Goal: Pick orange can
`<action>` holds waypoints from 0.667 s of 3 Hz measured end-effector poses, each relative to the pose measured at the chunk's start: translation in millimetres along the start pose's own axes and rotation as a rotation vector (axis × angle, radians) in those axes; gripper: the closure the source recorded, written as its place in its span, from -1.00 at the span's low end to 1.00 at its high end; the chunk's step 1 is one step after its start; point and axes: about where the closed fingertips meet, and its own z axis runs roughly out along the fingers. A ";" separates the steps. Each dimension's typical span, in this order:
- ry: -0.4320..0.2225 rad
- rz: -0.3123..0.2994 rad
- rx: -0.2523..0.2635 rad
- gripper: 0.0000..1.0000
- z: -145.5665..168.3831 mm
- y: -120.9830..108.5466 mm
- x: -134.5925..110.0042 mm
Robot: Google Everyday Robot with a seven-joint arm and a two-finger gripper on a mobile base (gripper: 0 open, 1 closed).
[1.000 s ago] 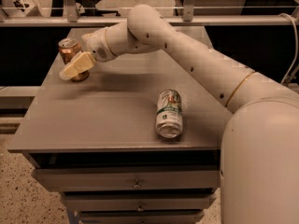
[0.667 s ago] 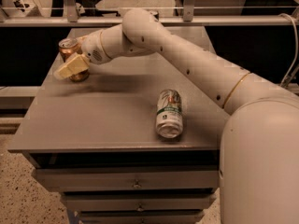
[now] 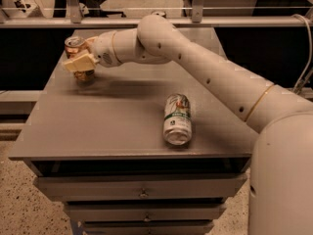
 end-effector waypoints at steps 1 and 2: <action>-0.110 0.012 0.043 0.90 -37.5 -8.7 -20.1; -0.210 -0.008 0.097 1.00 -88.2 -17.8 -42.0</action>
Offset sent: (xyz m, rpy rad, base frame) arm -0.0056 -0.1493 0.1108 0.3244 -0.1587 -0.1431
